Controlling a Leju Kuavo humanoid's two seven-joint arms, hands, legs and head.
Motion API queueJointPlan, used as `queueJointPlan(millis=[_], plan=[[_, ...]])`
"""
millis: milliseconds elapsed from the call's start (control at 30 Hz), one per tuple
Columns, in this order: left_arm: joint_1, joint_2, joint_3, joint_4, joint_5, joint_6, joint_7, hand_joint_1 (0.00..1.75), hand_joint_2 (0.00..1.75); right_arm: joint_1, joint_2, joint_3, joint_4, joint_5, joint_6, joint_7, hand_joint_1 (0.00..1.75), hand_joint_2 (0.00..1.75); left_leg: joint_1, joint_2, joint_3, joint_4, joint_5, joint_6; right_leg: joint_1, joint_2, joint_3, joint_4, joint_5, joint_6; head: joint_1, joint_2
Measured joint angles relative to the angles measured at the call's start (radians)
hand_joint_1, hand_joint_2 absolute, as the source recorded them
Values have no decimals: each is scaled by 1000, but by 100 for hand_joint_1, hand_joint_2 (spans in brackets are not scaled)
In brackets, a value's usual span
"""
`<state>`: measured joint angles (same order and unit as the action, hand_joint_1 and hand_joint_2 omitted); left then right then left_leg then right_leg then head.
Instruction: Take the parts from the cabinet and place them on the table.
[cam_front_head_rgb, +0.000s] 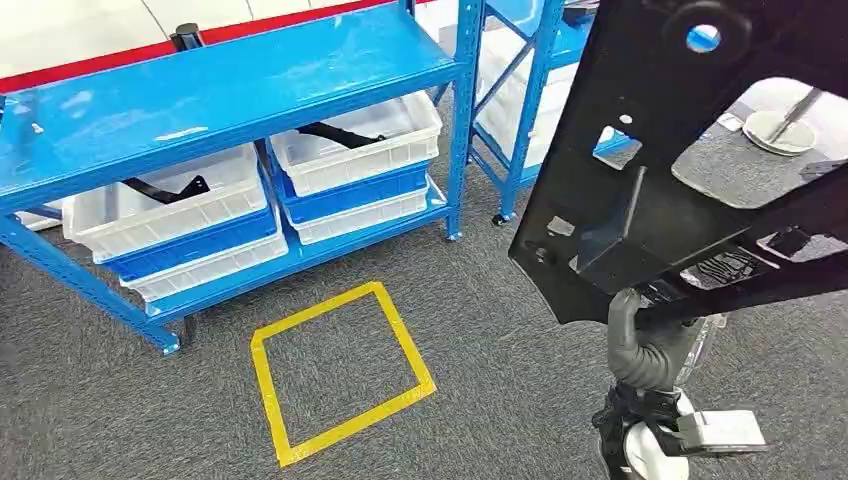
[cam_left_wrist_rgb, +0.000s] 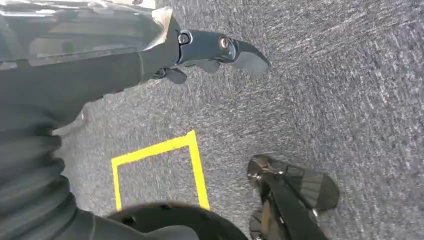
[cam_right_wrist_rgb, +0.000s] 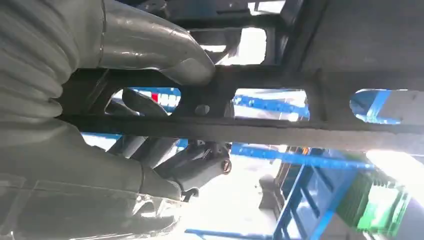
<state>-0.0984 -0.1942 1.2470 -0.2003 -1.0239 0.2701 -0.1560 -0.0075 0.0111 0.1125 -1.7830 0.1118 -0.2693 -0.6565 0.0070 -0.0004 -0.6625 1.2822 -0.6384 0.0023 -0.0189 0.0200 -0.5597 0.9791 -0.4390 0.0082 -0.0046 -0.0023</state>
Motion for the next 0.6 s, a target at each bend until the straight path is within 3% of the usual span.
queueJointPlan(millis=[33, 67, 100, 133, 167, 200, 233, 267, 333, 367, 400, 433, 500, 533, 567, 600], plan=[[1, 0, 0, 0, 0, -3, 0, 0, 175, 1, 0, 0, 3, 0, 0, 0, 175, 175, 1, -1, -15, 28, 2, -1, 0, 11, 0, 1, 0, 0, 0, 0], [1, 1, 0, 0, 1, -8, 0, 0, 175, 2, 0, 0, 5, 0, -2, 0, 175, 175, 3, -2, -9, 9, 26, -1, 0, 22, 0, 2, 0, 0, 0, 0], [0, 2, 0, 0, 1, -11, -1, 0, 175, 2, 1, 0, 6, 0, -2, 0, 175, 175, 5, -4, 17, -47, 66, 0, 0, 34, 0, 5, 0, 0, 0, 0], [0, 2, 0, 0, 2, -14, -3, 0, 175, 1, 3, 0, 7, -3, -2, 0, 175, 175, 8, -14, 62, -142, 118, 2, 0, 48, 0, 8, 0, 1, 0, 0], [0, 3, 0, 0, 2, -23, -10, 0, 175, -2, 6, -1, 8, -3, 1, 0, 175, 175, 13, -48, 104, -230, 157, 4, 0, 60, -1, 12, 0, 2, -1, 0], [0, 4, 0, 0, 1, -30, -15, 0, 175, -7, 8, -1, 10, -4, 3, 0, 175, 175, 17, -99, 118, -261, 143, 5, 5, 69, -7, 16, 0, 5, 0, 0], [-1, 3, 0, 0, -2, -31, -19, 0, 175, -18, 9, -1, 11, -1, 4, 0, 175, 175, 19, -96, 121, -279, 141, 4, 10, 81, -18, 23, 1, 13, 3, 0], [-2, 3, 0, 0, -3, -30, -18, 0, 175, -23, 11, -1, 11, 10, 5, 0, 175, 175, 12, -85, 117, -274, 141, 6, 3, 91, -25, 20, 7, 24, 3, 0], [-3, 3, 0, 0, 3, -32, -12, 0, 175, -23, 12, -6, 11, 16, 15, 3, 175, 175, 9, -59, 126, -278, 148, 22, 2, 120, -39, 14, 16, 41, 3, 0], [-5, 2, 0, 0, 8, -41, -11, 0, 175, -23, 12, -13, 11, 16, 20, 5, 175, 175, 15, -42, 125, -287, 156, 31, 1, 97, -46, 25, 12, 41, 1, 0], [-6, 3, 0, 0, 4, -47, -13, 0, 175, -27, 12, -18, 11, 23, 18, 3, 175, 175, 13, -33, 124, -288, 159, 36, 8, 42, -61, 54, -7, 42, 7, 0], [-5, 3, 0, 0, -6, -47, -13, 0, 175, -32, 13, -21, 12, 22, 18, 2, 175, 175, 11, -16, 123, -288, 159, 43, 7, 14, -91, 115, -41, 38, 20, 0], [-4, 1, -1, 0, -20, -47, 9, 0, 175, -24, 15, -29, 14, 2, 25, 1, 175, 175, 7, 15, 121, -288, 159, 44, 3, -4, -166, 285, -105, 36, 19, 0], [-3, 1, -2, 0, -27, -47, 19, 0, 175, -21, 16, -34, 16, -3, 31, 1, 175, 175, 7, 29, 120, -288, 158, 44, 1, -7, -186, 329, -115, 42, 22, 0], [-2, 1, -5, 0, -37, -48, 23, 0, 175, -19, 16, -39, 20, -3, 37, 1, 175, 175, 7, 42, 120, -288, 158, 44, -3, -10, -181, 324, -109, 50, 21, 0], [-2, 1, -11, 0, -46, -50, 23, 0, 175, -19, 18, -40, 24, -2, 39, 1, 175, 175, 8, 55, 120, -287, 157, 43, -8, -15, -150, 271, -86, 62, 22, 0]])
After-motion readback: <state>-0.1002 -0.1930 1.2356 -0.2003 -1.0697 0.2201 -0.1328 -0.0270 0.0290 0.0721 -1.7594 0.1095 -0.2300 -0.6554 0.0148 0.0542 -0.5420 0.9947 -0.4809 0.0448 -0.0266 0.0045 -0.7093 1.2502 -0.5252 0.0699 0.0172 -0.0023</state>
